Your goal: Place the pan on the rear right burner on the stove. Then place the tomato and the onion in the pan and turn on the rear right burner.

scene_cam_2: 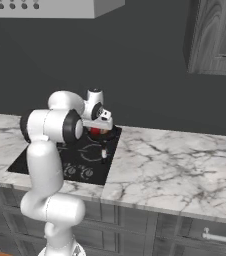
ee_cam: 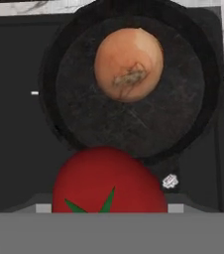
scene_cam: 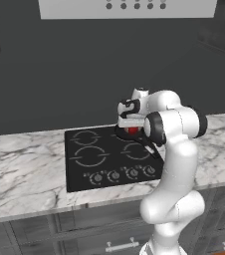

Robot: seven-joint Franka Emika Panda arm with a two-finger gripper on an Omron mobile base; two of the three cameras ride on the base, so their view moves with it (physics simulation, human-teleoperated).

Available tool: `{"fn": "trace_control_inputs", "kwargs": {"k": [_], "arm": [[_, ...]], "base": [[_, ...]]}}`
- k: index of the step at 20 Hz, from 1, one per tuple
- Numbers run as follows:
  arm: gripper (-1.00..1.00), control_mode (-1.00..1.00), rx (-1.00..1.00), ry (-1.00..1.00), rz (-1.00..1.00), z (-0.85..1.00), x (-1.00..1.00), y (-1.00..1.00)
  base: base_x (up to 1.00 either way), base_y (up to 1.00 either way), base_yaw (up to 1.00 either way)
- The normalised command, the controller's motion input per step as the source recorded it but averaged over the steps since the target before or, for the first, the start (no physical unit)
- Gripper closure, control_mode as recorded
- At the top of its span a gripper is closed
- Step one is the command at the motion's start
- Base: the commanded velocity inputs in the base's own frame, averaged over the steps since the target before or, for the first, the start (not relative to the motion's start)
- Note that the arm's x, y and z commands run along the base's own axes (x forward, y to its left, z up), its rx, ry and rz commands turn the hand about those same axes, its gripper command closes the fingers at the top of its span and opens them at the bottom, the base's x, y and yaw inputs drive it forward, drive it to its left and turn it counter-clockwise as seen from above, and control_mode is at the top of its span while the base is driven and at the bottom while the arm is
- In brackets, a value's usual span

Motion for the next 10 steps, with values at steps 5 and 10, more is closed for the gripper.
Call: {"fn": "trace_control_inputs", "kwargs": {"k": [5, 10], "arm": [[1.00, -1.00, 0.00, 0.00, 0.00, -0.15, 0.38, 0.00], [1.00, -1.00, 0.00, 0.00, 0.00, -0.21, 0.28, 0.00]], "base": [[0.00, 0.00, 0.00], [0.00, 0.00, 0.00]]}}
